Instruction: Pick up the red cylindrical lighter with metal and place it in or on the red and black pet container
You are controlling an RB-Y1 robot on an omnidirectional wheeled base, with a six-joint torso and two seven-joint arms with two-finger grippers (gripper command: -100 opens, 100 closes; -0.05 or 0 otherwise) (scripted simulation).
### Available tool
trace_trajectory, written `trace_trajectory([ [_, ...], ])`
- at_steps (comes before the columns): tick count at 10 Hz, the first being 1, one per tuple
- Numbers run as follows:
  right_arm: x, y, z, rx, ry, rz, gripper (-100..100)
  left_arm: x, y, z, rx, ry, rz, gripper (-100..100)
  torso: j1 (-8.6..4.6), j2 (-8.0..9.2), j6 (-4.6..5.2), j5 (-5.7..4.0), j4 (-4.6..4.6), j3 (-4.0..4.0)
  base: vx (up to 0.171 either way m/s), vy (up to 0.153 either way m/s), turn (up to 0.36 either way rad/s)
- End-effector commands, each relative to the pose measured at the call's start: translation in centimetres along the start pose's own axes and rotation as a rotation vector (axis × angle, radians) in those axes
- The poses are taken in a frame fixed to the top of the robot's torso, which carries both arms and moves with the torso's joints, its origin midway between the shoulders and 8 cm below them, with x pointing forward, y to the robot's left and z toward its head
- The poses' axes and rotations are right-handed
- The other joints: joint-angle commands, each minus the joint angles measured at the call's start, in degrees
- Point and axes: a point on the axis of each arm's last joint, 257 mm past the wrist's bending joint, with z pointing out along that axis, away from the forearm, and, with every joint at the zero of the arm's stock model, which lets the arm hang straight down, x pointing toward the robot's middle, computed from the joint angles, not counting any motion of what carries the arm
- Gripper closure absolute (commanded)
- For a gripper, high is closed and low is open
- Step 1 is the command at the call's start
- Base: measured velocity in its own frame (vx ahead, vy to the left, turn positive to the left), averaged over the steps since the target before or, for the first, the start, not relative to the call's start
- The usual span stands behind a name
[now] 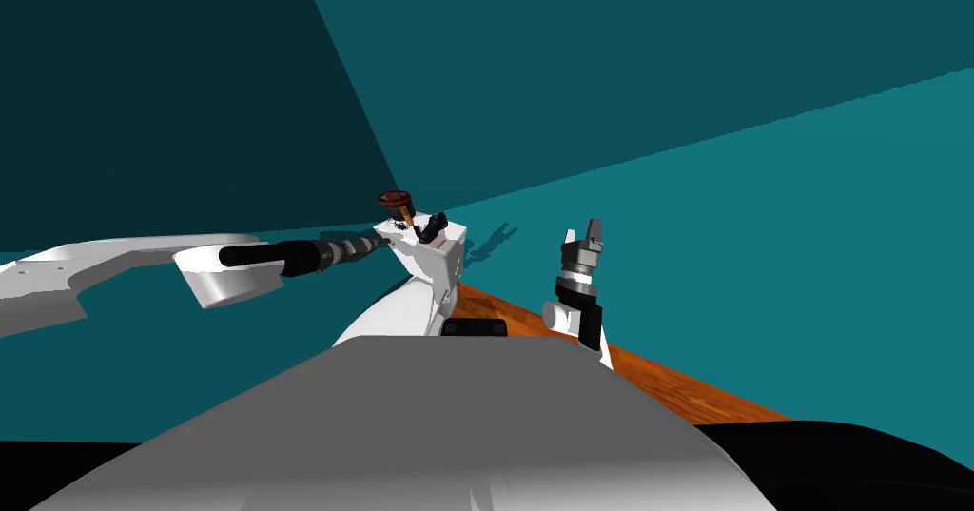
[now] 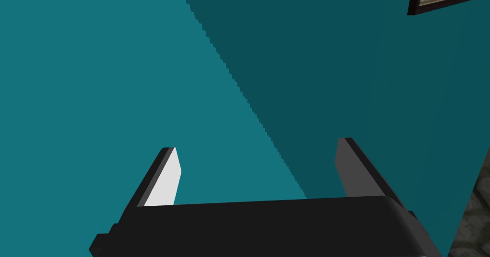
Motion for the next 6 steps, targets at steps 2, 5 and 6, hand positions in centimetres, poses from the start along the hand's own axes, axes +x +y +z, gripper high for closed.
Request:
trace_trajectory([
  [2, 0.0, 0.0, 0.0, 0.0, 0.0, 0.0, 0, -0.4, 0.6, -0.1, -0.021, 0.011, -0.017, -100, -0.01, -0.04, -0.01, 0.0, -0.01, -0.02, -0.016, 0.003, -0.036],
  [5, 0.0, 0.0, 0.0, 0.0, 0.0, 0.0, 0, -0.9, 1.4, -0.2, -0.053, 0.02, -0.03, -100, -0.05, -0.09, -0.01, -0.01, -0.02, -0.05, -0.011, -0.004, -0.068],
  [6, 0.0, 0.0, 0.0, 0.0, 0.0, 0.0, 0, -1.3, 1.9, -0.3, -0.071, 0.022, -0.027, -100, -0.07, -0.11, 0.01, -0.01, -0.03, -0.06, -0.002, -0.013, -0.124],
])
